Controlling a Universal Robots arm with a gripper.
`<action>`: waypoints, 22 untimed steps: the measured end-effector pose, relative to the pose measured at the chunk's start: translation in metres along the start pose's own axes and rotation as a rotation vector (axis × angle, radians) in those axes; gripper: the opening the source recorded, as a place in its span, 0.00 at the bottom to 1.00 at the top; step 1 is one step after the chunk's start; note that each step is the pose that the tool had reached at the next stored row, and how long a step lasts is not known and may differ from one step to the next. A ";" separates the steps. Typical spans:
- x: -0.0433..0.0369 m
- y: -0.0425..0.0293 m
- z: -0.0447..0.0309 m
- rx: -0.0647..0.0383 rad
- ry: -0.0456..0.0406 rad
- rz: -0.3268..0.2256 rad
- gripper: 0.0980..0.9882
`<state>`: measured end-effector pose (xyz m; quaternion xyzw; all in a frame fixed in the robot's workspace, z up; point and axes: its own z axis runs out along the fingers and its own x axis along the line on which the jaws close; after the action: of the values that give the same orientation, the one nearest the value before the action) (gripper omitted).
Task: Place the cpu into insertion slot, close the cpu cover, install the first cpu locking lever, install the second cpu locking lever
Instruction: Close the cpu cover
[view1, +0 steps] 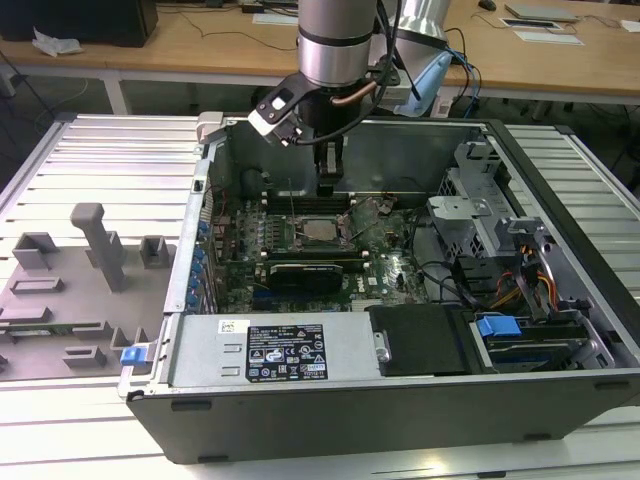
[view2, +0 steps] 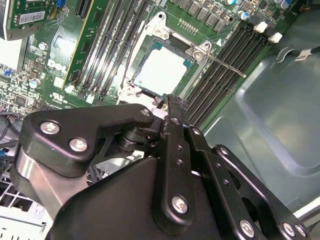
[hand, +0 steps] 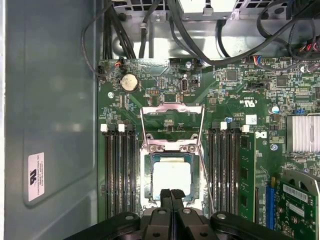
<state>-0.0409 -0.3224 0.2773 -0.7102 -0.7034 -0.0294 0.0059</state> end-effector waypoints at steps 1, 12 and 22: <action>0.0000 0.0000 -0.0001 0.000 0.0000 0.000 0.01; 0.0008 0.0006 -0.0160 0.000 0.0001 0.000 0.01; 0.0011 0.0323 -0.0151 0.000 -0.0007 0.000 0.01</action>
<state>-0.0091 -0.3224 0.2935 -0.7102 -0.7034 -0.0291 0.0056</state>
